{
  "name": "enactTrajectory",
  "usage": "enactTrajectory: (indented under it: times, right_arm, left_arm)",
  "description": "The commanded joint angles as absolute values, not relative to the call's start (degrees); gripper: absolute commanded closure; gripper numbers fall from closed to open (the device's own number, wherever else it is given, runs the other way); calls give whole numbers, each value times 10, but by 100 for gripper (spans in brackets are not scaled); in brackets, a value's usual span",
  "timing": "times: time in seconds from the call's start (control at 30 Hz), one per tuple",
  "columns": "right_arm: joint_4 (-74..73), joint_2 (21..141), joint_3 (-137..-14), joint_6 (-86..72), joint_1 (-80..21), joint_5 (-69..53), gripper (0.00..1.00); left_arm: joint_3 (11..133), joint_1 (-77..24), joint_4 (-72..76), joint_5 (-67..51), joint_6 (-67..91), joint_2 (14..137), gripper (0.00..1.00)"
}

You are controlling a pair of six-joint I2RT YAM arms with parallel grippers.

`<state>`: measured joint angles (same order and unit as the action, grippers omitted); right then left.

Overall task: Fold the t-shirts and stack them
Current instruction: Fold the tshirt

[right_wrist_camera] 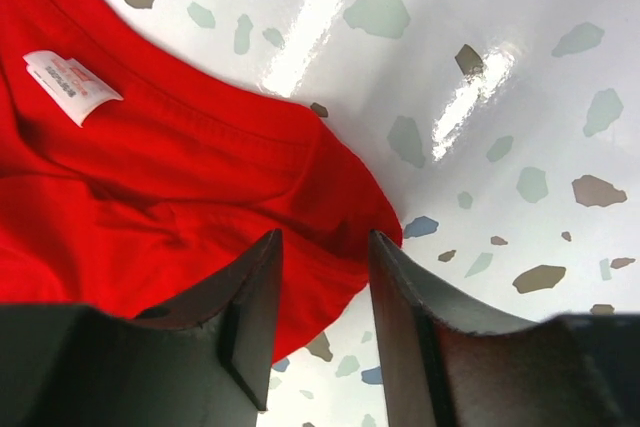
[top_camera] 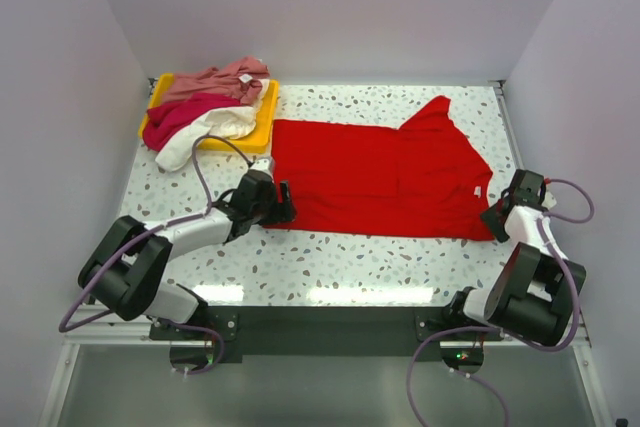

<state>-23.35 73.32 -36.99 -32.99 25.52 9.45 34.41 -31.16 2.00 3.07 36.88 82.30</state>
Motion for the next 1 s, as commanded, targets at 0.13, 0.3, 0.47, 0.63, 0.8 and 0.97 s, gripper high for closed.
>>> enactTrajectory:
  times: [0.13, 0.3, 0.47, 0.63, 0.8, 0.97]
  right_arm:
    - [-238, 729, -371, -309, 258, 111, 82]
    - [-241, 741, -377, -292, 258, 122, 100]
    - [-248, 734, -378, -287, 258, 127, 100]
    - [-269, 697, -380, -279, 258, 142, 85]
    - [-279, 680, -375, -280, 258, 99, 65]
    - [-282, 676, -363, -293, 258, 75, 55]
  left_arm:
    - [325, -312, 19, 52, 381, 810, 26]
    - [327, -312, 4, 52, 379, 802, 25]
    - [337, -312, -27, 60, 376, 791, 25]
    - [342, -312, -37, 59, 376, 779, 25]
    - [346, -312, -46, 58, 374, 773, 25]
    - [347, -312, -43, 55, 375, 776, 25]
